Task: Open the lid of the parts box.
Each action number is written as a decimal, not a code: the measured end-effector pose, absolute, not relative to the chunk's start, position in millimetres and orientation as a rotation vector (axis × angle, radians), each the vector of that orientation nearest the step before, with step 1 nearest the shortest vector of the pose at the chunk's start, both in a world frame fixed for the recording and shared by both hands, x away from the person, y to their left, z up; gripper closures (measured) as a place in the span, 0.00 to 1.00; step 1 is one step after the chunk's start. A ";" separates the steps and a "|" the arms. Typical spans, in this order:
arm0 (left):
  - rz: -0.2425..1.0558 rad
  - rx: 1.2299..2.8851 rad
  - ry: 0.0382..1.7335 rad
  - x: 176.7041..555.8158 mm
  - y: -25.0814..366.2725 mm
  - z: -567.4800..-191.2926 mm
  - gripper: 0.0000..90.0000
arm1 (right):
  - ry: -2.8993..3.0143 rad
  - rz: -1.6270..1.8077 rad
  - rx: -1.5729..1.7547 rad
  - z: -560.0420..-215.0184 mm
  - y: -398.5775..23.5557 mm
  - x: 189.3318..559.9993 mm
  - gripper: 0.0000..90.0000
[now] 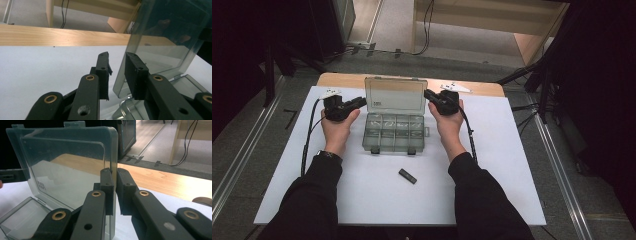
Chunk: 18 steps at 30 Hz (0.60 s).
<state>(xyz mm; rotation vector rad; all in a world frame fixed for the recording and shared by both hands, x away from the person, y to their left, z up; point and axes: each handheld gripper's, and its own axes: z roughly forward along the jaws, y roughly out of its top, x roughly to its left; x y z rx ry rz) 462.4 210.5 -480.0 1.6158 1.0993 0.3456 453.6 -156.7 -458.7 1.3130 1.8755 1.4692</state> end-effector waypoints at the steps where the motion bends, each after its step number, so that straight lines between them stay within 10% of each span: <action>1: 0.340 1.617 1.089 461.8 210.1 -479.5 0.79 | 1.875 1.469 1.312 -458.8 -156.5 454.2 0.91; 18: 0.337 1.690 1.110 469.8 197.1 -488.0 0.88 | 1.882 1.472 1.343 -459.5 -156.8 461.6 0.91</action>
